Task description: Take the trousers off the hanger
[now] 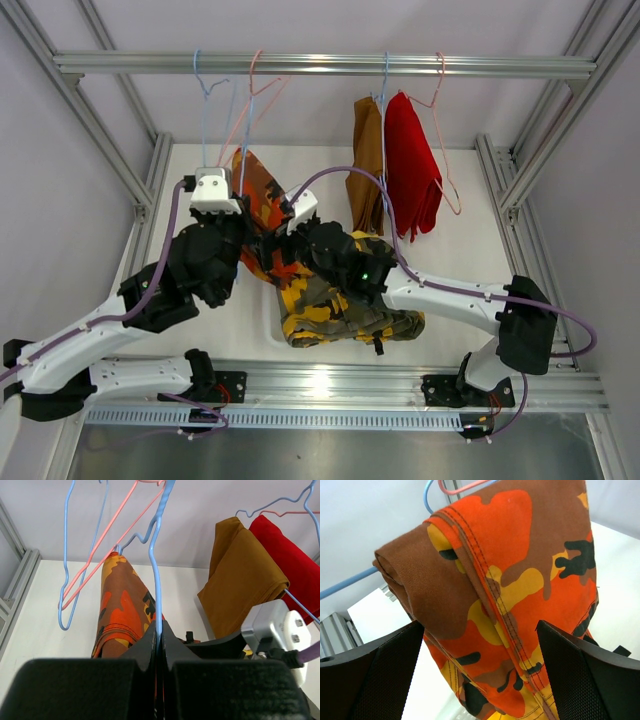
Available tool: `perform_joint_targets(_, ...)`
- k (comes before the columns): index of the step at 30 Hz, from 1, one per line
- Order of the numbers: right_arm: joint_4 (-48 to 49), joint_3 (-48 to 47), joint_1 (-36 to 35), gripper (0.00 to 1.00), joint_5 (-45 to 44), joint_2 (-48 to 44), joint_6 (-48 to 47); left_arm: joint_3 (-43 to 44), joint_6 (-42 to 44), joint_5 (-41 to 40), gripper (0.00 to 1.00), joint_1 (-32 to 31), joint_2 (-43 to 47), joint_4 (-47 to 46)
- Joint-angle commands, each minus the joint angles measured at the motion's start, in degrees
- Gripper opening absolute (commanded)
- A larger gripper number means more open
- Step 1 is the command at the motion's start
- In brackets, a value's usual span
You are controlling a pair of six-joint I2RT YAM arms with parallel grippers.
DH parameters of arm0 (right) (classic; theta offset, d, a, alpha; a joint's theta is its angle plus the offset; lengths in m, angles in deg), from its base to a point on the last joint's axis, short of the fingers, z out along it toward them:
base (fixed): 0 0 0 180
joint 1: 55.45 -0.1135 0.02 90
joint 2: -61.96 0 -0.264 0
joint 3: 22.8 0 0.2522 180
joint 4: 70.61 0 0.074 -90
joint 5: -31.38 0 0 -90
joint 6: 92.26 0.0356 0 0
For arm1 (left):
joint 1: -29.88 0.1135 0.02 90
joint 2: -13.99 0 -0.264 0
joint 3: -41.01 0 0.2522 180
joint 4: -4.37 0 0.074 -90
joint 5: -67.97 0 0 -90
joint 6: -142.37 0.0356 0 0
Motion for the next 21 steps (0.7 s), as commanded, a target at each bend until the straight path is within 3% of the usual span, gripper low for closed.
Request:
perform_joint_targets(1,2.71,-2.64,0.89,1.00,0.97,1.32,-0.16,1.97,-1.43,0.99,0.01,-0.73,0.30,-2.38)
perform_joint_targets(7,2.62,-2.64,1.07,1.00,4.32,1.41,-0.69,1.80,-0.46,0.72,0.01,-0.73,0.22,-3.17)
perform_joint_targets(15,3.59,-2.91,1.60,1.00,-0.34,2.28,-1.04,1.97,-1.25,1.34,0.01,-0.82,0.22,-2.38)
perform_joint_targets(21,8.94,-6.94,0.81,1.00,-6.14,8.25,-3.15,1.80,-0.72,0.72,0.01,-0.73,0.04,-2.82)
